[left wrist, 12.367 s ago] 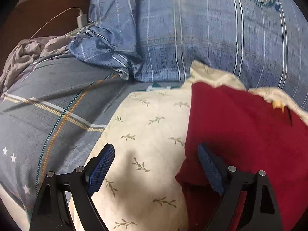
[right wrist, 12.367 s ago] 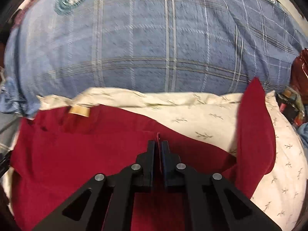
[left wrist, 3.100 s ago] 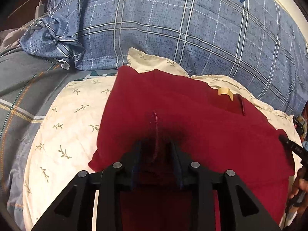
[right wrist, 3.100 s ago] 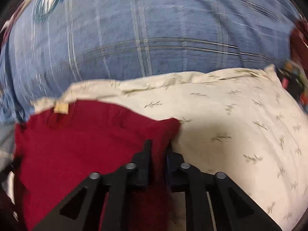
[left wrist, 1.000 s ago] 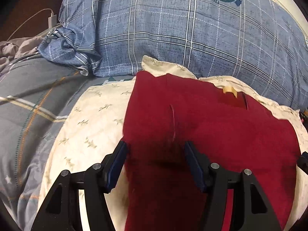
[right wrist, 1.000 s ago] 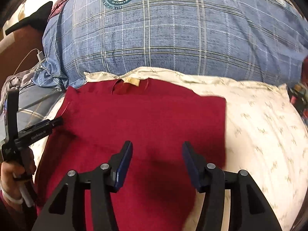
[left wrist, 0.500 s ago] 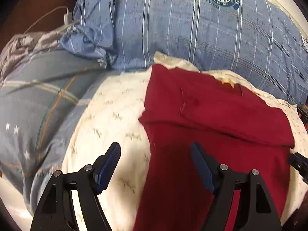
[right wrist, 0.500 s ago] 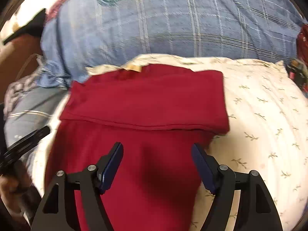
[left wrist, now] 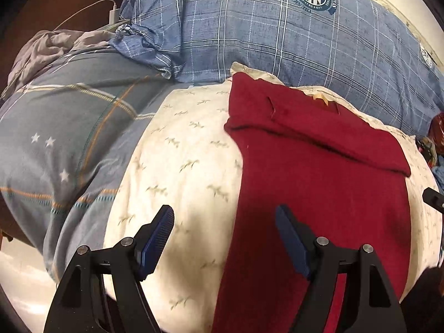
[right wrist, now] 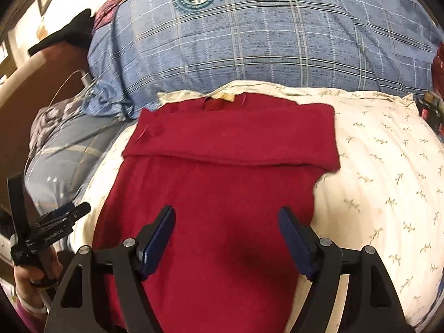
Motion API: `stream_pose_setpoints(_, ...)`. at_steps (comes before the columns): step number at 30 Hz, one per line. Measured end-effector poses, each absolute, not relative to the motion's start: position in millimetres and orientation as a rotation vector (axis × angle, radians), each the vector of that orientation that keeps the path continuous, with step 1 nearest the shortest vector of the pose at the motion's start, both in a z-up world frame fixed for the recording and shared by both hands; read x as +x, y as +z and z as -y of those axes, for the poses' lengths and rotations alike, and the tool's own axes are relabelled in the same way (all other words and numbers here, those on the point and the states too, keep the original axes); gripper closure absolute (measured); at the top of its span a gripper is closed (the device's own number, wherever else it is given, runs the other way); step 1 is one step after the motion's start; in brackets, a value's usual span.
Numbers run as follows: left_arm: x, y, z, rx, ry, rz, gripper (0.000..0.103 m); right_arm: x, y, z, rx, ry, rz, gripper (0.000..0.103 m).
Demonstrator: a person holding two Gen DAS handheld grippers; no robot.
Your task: Fold small clothes
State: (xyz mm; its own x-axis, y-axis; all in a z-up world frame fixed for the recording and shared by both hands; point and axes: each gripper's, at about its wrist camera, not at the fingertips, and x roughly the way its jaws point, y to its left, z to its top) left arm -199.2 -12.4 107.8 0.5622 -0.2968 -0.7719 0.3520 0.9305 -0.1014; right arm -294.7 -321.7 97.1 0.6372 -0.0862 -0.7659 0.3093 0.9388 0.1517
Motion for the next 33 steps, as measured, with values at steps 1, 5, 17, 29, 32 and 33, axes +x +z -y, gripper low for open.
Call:
stream_pose_setpoints(1, -202.1, 107.4, 9.4, 0.066, -0.382, -0.894, 0.028, -297.8, 97.2, 318.5, 0.273, -0.222, -0.857, 0.025)
stream_pose_setpoints(5, -216.3, 106.1, -1.7, 0.053, -0.391, -0.903, 0.028, -313.5, 93.8, 312.3, 0.28, -0.215, -0.879, 0.024)
stream_pose_setpoints(17, -238.8, 104.8, -24.6, 0.074, -0.422, -0.91, 0.028, -344.6, 67.6, 314.1, 0.371, -0.191, -0.939, 0.023)
stream_pose_setpoints(29, -241.4, 105.0, -38.3, 0.033, -0.49, -0.969, 0.028, -380.2, 62.2, 322.8, 0.381, -0.176, -0.974, 0.024)
stream_pose_setpoints(32, -237.8, 101.3, -44.2, 0.031, -0.485, -1.0, 0.028, -393.5, 55.2, 321.5, 0.37, -0.148, -1.005, 0.023)
stream_pose_setpoints(33, -237.5, 99.8, -44.4, 0.04, -0.483, -1.005, 0.028, -396.8, 51.9, 321.7, 0.374, -0.143, -1.015, 0.023)
